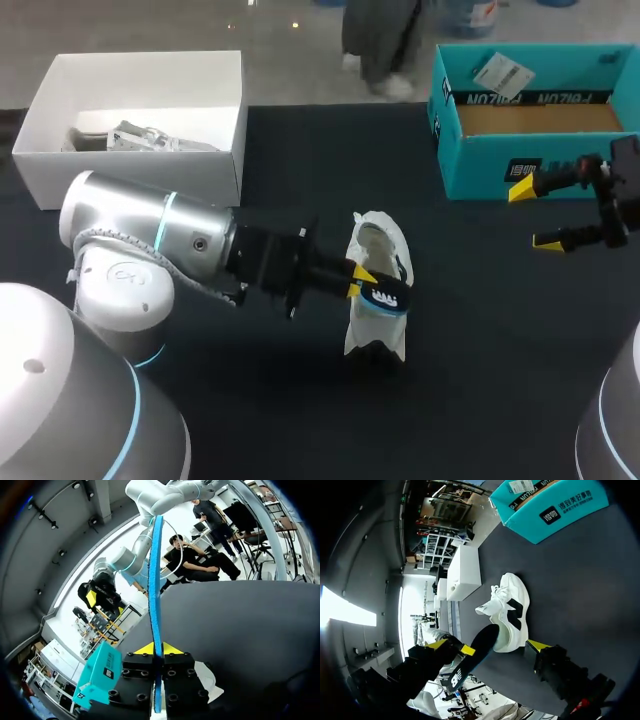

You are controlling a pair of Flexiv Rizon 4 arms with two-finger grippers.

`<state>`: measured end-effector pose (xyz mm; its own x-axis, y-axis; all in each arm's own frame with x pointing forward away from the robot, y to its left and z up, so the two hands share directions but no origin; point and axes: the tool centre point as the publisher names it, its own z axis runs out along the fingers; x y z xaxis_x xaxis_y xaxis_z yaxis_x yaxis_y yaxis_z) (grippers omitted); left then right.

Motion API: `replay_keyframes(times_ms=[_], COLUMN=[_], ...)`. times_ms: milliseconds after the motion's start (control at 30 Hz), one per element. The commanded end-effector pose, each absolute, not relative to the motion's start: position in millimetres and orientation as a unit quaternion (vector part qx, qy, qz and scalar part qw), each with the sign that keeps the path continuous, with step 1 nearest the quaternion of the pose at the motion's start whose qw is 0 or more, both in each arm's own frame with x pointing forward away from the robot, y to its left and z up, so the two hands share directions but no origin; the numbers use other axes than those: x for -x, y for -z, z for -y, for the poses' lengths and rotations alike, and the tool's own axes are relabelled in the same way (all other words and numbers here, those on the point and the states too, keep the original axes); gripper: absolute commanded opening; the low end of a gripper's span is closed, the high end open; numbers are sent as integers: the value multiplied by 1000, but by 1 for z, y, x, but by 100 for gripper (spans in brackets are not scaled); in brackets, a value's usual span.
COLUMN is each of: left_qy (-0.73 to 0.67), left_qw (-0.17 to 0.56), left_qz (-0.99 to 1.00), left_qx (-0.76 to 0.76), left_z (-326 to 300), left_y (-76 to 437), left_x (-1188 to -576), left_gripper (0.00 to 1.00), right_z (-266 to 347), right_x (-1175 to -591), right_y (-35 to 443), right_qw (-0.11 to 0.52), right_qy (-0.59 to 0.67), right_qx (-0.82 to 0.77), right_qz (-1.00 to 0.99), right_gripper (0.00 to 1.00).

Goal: Take the shoe out of the shoebox, open the shoe tongue, remove and reinsert the insole, then place the shoe into the shoebox

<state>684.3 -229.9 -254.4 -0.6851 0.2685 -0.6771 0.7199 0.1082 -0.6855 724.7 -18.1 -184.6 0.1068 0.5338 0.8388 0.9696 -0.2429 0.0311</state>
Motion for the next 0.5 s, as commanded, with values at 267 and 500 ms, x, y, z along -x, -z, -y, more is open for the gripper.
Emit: replay_keyframes(times_ms=[267, 500], left_qy=[573, 555], left_qw=[226, 219], left_qz=[-702, -719], left_qx=[-358, -356], left_z=[207, 210], left_y=[226, 247], left_x=[-677, -687], left_gripper=[0, 0], right_z=[18, 18], right_x=[-724, -724], right_y=[185, 185], right_qw=[282, 282], right_qy=[385, 385], right_qx=[689, 689], right_qz=[546, 546], right_gripper=[100, 100])
